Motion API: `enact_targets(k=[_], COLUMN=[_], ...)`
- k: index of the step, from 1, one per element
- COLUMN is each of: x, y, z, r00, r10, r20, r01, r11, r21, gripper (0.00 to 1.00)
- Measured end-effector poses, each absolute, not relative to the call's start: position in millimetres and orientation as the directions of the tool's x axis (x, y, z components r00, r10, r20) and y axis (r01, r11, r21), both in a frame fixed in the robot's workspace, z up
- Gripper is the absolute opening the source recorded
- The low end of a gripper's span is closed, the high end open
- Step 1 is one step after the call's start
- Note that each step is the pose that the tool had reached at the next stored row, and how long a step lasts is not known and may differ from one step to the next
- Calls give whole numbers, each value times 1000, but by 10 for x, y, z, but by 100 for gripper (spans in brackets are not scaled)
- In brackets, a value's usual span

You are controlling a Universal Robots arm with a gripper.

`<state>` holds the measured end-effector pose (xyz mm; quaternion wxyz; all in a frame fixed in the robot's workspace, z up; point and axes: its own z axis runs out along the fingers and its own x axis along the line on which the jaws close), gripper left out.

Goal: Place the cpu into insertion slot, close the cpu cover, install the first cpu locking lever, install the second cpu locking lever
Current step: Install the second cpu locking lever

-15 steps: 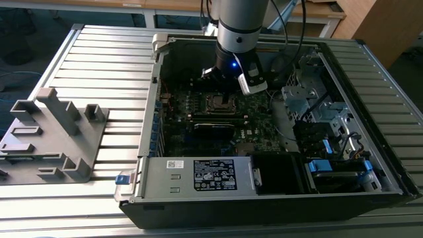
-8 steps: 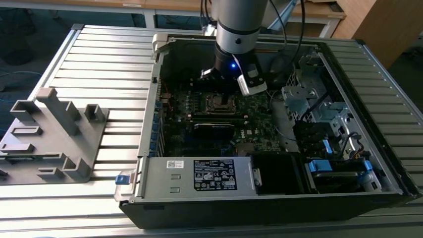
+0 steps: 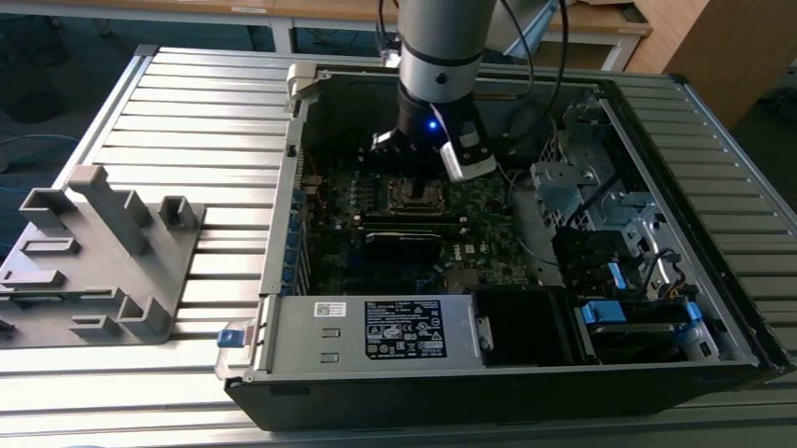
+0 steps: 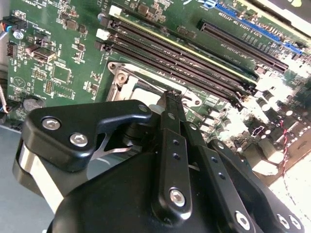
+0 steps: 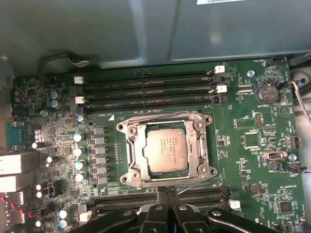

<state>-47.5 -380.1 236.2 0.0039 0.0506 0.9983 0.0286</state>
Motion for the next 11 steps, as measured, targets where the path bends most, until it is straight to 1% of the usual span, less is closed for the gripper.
enact_targets(k=[11], x=[-588], y=[-3806], z=[2311], r00=[-995], r10=[100], r20=[-6], r01=[99], r11=[994], r21=[49], gripper=[11])
